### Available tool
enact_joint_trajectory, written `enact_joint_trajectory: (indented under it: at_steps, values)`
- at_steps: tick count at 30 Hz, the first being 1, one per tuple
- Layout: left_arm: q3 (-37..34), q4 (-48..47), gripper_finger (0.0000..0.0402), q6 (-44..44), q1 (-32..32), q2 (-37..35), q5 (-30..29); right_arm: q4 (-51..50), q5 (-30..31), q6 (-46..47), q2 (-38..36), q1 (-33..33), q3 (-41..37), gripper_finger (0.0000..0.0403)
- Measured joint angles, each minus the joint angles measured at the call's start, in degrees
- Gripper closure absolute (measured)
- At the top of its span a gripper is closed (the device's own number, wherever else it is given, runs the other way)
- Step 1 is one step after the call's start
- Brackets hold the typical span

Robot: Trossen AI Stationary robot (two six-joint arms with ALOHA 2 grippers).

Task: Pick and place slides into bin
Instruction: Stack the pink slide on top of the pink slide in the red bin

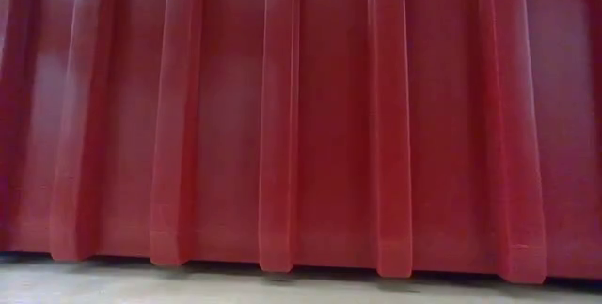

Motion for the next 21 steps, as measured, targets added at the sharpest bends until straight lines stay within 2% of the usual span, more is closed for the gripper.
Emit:
enact_joint_trajectory:
  at_steps: [5,10,16,21]
  values:
    - [-1.86,5.25,0.0173,3.28,-0.36,0.03,-0.91,-0.09,-0.42,0.04,1.55,0.0,0.0,0.0023]
    - [-1.82,5.26,0.0177,2.68,-0.88,1.75,-5.97,-0.16,-0.5,0.07,1.81,0.0,0.0,0.0023]
    - [-1.8,5.04,0.0178,2.32,-0.35,5.14,-6.9,-0.19,-0.56,0.96,1.81,0.0,0.0,0.0023]
    - [-1.8,3.63,0.0189,1.22,-0.21,5.09,-13.22,-0.21,-0.61,1.53,1.81,0.0,0.0,0.0023]
